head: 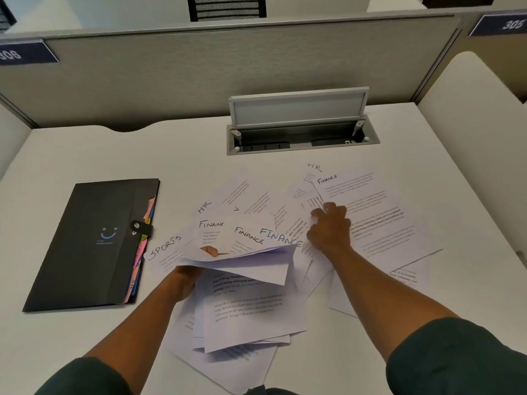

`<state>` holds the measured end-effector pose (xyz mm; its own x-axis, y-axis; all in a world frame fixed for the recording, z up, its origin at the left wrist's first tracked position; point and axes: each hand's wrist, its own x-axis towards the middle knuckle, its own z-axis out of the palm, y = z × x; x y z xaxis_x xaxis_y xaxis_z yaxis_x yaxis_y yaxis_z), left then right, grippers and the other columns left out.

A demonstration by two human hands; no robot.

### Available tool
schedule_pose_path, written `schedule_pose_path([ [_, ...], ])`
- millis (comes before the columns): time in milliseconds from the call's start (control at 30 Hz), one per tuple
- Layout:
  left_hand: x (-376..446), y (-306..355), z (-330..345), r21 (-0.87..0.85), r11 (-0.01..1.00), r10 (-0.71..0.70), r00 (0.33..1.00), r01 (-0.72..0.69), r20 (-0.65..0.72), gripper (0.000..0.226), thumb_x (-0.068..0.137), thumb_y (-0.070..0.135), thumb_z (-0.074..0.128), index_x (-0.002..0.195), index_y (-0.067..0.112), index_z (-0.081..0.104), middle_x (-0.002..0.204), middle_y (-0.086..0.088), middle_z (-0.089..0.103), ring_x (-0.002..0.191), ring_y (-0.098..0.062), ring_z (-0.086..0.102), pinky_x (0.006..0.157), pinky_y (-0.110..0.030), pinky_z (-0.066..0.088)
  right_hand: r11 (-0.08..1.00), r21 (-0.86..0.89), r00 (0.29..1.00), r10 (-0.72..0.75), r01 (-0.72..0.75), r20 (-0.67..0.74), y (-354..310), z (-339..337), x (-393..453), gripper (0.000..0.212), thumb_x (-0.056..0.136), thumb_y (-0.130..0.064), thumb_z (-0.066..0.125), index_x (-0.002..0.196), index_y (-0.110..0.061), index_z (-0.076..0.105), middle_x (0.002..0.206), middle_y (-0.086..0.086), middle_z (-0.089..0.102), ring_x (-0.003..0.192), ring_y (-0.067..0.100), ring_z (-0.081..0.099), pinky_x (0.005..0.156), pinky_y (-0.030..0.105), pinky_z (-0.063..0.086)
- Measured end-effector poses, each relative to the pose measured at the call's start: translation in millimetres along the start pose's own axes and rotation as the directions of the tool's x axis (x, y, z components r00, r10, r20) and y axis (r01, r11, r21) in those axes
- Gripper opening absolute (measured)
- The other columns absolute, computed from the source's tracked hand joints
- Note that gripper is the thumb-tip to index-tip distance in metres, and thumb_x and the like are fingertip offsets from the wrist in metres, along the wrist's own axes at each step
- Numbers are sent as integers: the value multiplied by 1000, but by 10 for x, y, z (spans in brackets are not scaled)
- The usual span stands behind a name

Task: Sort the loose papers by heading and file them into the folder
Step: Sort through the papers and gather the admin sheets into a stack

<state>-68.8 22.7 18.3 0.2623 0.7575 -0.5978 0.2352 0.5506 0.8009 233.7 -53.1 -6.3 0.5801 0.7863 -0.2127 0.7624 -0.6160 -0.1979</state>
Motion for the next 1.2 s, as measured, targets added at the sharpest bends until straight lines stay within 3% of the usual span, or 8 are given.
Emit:
schedule_pose_path([
  [100, 29, -43, -81, 22, 1000, -21, 999, 20, 33, 52, 55, 33, 75, 104, 24, 60, 113, -13, 62, 104, -29, 54, 83, -38, 45, 944, 313, 991, -127, 107, 44, -265, 86, 6, 40, 85, -13, 57, 126, -16, 59, 134, 5, 49, 124, 26, 38, 87, 34, 44],
  [267, 34, -27, -231, 3, 998, -61, 998, 61, 4, 71, 41, 38, 82, 106, 22, 59, 113, -13, 61, 107, -31, 53, 95, -47, 43, 955, 215, 965, -235, 207, 114, -568, 189, 96, 51, 85, -21, 62, 135, -17, 51, 143, 3, 42, 130, 28, 35, 95, 39, 44],
  [367, 52, -28, -306, -7, 994, -109, 993, 109, -39, 56, 57, 33, 71, 110, 22, 56, 114, -11, 58, 110, -30, 51, 99, -48, 40, 975, 207, 985, -107, 78, 132, -625, 189, 132, 60, 84, -21, 64, 140, -16, 43, 140, 9, 40, 124, 30, 43, 94, 40, 47],
  [500, 101, 8, -338, 55, 988, -142, 990, 142, 2, 36, 63, 25, 74, 97, 15, 67, 100, -13, 67, 97, -30, 58, 83, -40, 46, 970, 224, 989, 61, -91, 136, -474, 72, 221, 40, 85, -15, 56, 124, -18, 59, 122, 6, 62, 112, 27, 58, 92, 38, 48],
  [567, 156, -3, -368, 76, 986, -148, 989, 147, 12, 28, 75, 17, 77, 101, 12, 69, 101, -19, 70, 98, -36, 63, 90, -49, 52, 966, 213, 979, 111, -147, 172, -335, 10, 255, 32, 85, -18, 55, 115, -19, 65, 115, 5, 66, 108, 27, 59, 93, 39, 49],
  [867, 157, 30, -207, 98, 980, -180, 983, 175, 41, 24, 81, 14, 75, 104, 13, 66, 104, -17, 70, 100, -33, 64, 94, -50, 51, 836, 99, 842, 538, -540, 45, 148, -143, 251, 43, 90, -31, 52, 129, -11, 51, 130, 15, 48, 121, 33, 43, 99, 49, 36],
  [1067, 147, -1, -216, 49, 991, -121, 992, 122, -16, 47, 58, 33, 70, 102, 21, 60, 108, -11, 62, 98, -25, 56, 79, -37, 45, 756, 193, 776, 629, -625, 48, 252, -130, 206, 42, 89, -29, 55, 126, -10, 49, 125, 15, 55, 119, 33, 47, 100, 51, 34],
  [1200, 217, -53, -245, 42, 995, -85, 996, 86, -23, 57, 60, 37, 73, 112, 19, 60, 114, -14, 64, 105, -29, 58, 81, -40, 47, 775, 346, 844, 525, -528, 112, 228, -89, 170, 37, 86, -19, 53, 123, -16, 51, 118, 9, 60, 111, 30, 55, 100, 47, 32],
])
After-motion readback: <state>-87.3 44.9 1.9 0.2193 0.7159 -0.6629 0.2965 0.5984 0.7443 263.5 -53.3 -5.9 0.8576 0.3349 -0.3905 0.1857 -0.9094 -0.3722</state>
